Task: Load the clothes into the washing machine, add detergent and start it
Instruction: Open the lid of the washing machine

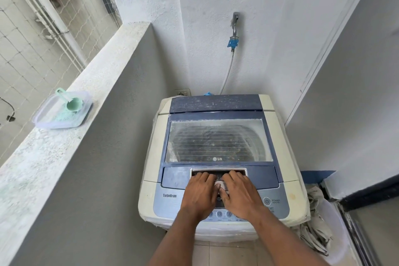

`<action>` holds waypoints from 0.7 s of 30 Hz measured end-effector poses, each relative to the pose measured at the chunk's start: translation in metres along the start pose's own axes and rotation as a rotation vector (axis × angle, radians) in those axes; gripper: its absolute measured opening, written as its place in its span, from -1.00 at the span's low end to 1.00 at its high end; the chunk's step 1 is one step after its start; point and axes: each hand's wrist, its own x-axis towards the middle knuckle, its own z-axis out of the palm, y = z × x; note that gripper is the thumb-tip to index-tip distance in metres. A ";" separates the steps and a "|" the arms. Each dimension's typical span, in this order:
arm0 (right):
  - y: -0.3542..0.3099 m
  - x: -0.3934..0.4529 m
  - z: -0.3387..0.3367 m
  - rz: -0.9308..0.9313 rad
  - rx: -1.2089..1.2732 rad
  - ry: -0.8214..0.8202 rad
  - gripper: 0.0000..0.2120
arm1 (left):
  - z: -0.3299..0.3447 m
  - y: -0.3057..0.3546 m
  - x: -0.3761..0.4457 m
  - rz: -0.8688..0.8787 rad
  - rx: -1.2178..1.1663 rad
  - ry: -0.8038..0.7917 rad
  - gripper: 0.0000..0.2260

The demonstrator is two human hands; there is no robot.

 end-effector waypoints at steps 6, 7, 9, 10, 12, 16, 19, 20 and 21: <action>-0.002 0.003 -0.009 -0.029 -0.015 -0.082 -0.73 | 0.001 0.001 0.001 -0.017 0.022 -0.058 -0.70; -0.002 0.004 -0.010 -0.030 -0.012 -0.083 -0.74 | 0.000 0.001 0.001 -0.018 0.018 -0.061 -0.70; -0.004 0.003 -0.011 -0.028 -0.008 -0.083 -0.75 | 0.001 0.001 0.001 -0.022 0.005 -0.063 -0.71; -0.004 0.003 -0.011 -0.025 -0.005 -0.078 -0.76 | 0.001 0.001 0.001 -0.025 -0.002 -0.060 -0.72; -0.005 0.002 -0.011 -0.018 -0.007 -0.065 -0.76 | 0.000 0.003 0.000 -0.037 -0.024 -0.033 -0.75; -0.008 0.000 -0.014 -0.006 0.002 0.001 -0.67 | -0.007 0.008 -0.001 -0.062 -0.057 0.053 -0.79; -0.012 -0.001 -0.021 0.015 0.031 0.084 -0.76 | -0.018 0.015 0.004 -0.105 -0.097 0.138 -0.75; -0.014 0.000 -0.024 0.024 0.039 0.109 -0.79 | -0.021 0.017 0.006 -0.122 -0.108 0.167 -0.74; -0.016 0.001 -0.028 0.031 0.050 0.127 -0.81 | -0.025 0.019 0.008 -0.132 -0.115 0.189 -0.73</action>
